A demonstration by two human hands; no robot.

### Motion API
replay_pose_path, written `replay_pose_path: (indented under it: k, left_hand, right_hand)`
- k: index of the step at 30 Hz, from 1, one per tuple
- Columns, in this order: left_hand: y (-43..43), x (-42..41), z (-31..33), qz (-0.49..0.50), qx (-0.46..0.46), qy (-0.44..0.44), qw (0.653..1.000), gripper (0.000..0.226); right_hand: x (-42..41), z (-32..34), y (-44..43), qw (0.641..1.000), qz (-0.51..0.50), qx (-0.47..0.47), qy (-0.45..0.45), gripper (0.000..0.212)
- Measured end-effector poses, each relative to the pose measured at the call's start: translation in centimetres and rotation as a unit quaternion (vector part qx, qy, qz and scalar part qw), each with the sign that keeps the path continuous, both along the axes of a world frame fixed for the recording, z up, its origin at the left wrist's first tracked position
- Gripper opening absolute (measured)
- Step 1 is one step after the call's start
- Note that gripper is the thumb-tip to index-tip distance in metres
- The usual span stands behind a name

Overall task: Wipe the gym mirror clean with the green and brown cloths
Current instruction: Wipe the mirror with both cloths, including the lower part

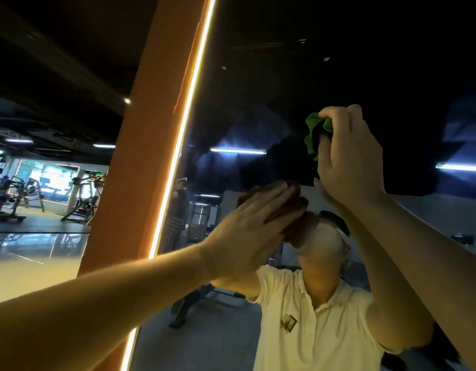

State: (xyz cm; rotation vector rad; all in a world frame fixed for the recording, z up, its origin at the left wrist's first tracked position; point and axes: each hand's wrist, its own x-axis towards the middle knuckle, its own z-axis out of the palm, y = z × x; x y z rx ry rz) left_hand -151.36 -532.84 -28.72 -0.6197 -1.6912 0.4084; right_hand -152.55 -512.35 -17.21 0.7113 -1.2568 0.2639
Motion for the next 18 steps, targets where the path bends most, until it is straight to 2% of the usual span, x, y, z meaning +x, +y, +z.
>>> replay_pose_path:
  k: [2, 4, 6, 7, 9, 10, 11, 13, 15, 18]
  left_hand:
    - [-3.3, 0.7, 0.4, 0.050, -0.085, -0.012, 0.995, 0.068]
    - [-6.3, 0.6, 2.7, 0.083, -0.071, 0.002, 0.994, 0.066]
    - [-7.9, 0.9, 4.8, 0.042, 0.018, 0.029, 0.999, 0.059]
    - [-7.9, 0.9, 5.3, -0.005, 0.096, 0.043, 0.994, 0.056]
    - [-6.0, 0.6, 4.2, -0.093, 0.286, 0.082, 0.950, 0.053]
    - [-4.9, 0.2, 2.7, -0.109, 0.335, 0.090, 0.932, 0.051]
    - [-4.1, 0.0, 0.7, -0.103, 0.327, 0.085, 0.936, 0.050]
    - [-4.2, 0.3, -4.1, -0.058, 0.202, 0.036, 0.977, 0.051]
    - [-6.5, 1.7, -6.7, -0.015, 0.068, -0.003, 0.998, 0.052]
    - [-9.0, 2.6, -3.2, 0.055, -0.026, 0.001, 0.998, 0.053]
  right_hand:
    - [0.0, -0.3, -0.1, 1.000, 0.003, 0.013, 0.001, 0.035]
    - [0.0, -0.5, -0.3, 1.000, -0.010, 0.026, 0.011, 0.037]
    - [0.0, -1.0, -0.8, 0.999, -0.018, 0.027, 0.009, 0.038]
    - [0.0, -1.5, -1.3, 1.000, -0.014, 0.019, 0.003, 0.038]
    - [0.0, -2.8, -2.5, 1.000, -0.007, 0.020, -0.005, 0.038]
    - [-0.1, -3.5, -3.0, 0.999, -0.011, 0.032, -0.004, 0.038]
    - [-0.2, -4.0, -3.3, 0.999, -0.023, 0.045, 0.004, 0.039]
    - [-0.4, -4.3, -3.5, 0.996, -0.046, 0.073, 0.022, 0.043]
    - [-0.2, -4.2, -3.5, 0.996, -0.053, 0.072, 0.027, 0.042]
    - [-0.3, -4.2, -3.6, 0.996, -0.060, 0.062, 0.026, 0.042]
